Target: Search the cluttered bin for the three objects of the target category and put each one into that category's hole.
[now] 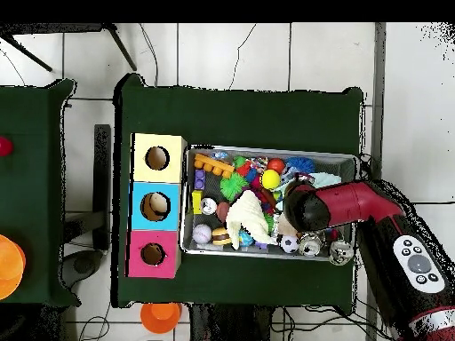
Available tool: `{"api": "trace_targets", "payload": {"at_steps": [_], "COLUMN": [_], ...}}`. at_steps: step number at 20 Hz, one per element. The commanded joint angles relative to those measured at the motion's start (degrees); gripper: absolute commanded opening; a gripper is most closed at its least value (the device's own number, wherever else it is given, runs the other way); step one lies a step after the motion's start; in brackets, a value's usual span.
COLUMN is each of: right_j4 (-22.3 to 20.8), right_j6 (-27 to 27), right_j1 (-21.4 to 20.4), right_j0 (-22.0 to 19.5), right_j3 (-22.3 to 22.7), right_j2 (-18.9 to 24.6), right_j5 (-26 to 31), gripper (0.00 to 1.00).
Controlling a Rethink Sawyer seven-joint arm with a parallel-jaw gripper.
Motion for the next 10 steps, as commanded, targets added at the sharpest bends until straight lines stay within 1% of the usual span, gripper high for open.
{"api": "trace_targets", "payload": {"at_steps": [1,2,3,4,5,6,7,8,9,10], "right_j4": [-0.11,1.38,3.98,5.59,8.4,10.23,13.07,14.88,17.12,18.33], "right_j6": [-2.35,-1.9,-1.4,-1.26,-1.16,-1.16,-0.64,-0.46,0.76,1.43], "right_j1": [2.17,1.2,-0.5,-1.81,-3.76,-4.94,-6.77,-8.11,-9.95,-10.9], "right_j0": [-3.43,-4.47,-6.06,-7.3,-9.33,-10.51,-12.47,-13.45,-14.49,-14.93], "right_j3": [2.51,4.69,8.36,10.75,14.89,16.92,20.62,22.5,25.36,26.77], "right_j2": [-0.64,0.18,1.74,2.85,5.04,6.5,8.9,10.34,12.0,12.82], "right_j5": [0.23,0.1,0.35,0.52,0.95,1.44,1.78,2.33,2.35,2.39], "gripper": [0.0,0.0,0.0,0.0,0.0,0.0,0.0,0.0,0.0,0.0]}}
